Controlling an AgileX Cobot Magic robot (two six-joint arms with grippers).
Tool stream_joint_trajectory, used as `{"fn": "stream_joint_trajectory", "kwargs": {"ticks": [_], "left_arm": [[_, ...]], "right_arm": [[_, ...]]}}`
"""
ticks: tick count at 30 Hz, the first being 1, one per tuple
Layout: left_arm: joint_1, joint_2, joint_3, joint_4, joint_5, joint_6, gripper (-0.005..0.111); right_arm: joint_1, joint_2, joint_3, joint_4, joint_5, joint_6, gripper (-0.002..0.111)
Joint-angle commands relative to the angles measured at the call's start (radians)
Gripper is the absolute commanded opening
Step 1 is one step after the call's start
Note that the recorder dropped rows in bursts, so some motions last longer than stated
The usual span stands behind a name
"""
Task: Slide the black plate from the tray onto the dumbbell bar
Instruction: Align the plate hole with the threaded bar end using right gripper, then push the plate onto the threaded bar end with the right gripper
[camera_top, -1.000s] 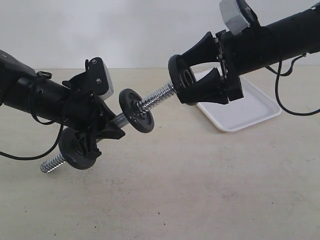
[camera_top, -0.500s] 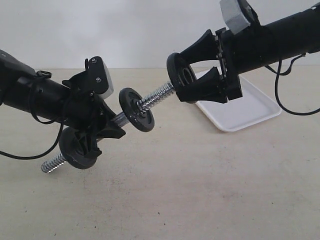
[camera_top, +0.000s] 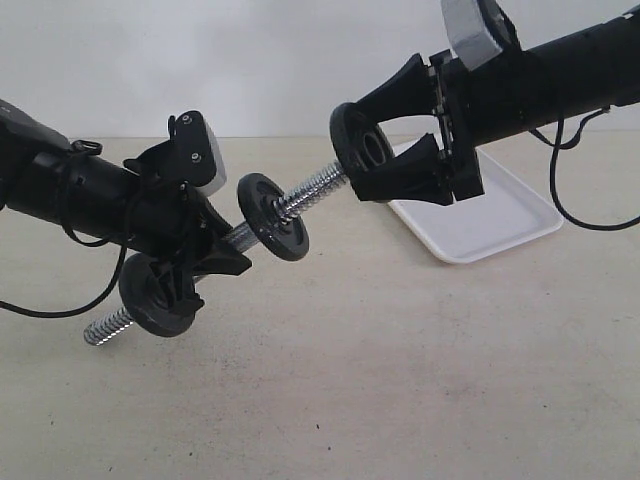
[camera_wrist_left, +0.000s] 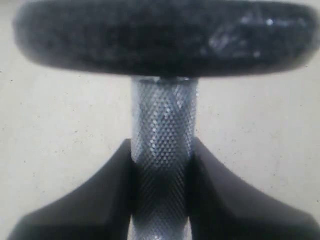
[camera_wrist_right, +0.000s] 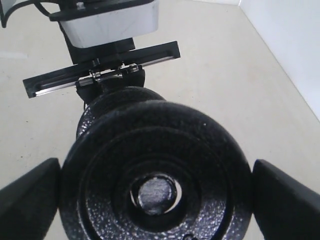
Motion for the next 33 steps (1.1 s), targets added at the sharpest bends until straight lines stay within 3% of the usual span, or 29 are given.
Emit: {"fn": "stream_joint_trajectory", "kwargs": {"ticks": [1,22,33], "left_arm": [[-0.003,-0.06,-0.035,-0.094,0.049,0.021,0.004],[-0.003,-0.06,-0.035,-0.121,0.043,0.058,0.004],[-0.003,-0.06,-0.035,-0.176,0.045,0.1,0.004]], "right_arm": [[0.003,-0.016,-0.011,0.113,0.035,-0.01,0.0],[0.003,-0.016,-0.011,0.105,0.035,0.08,0.0],[0.068,-0.016,-0.011,0.045,0.035,0.1,0.0]]}}
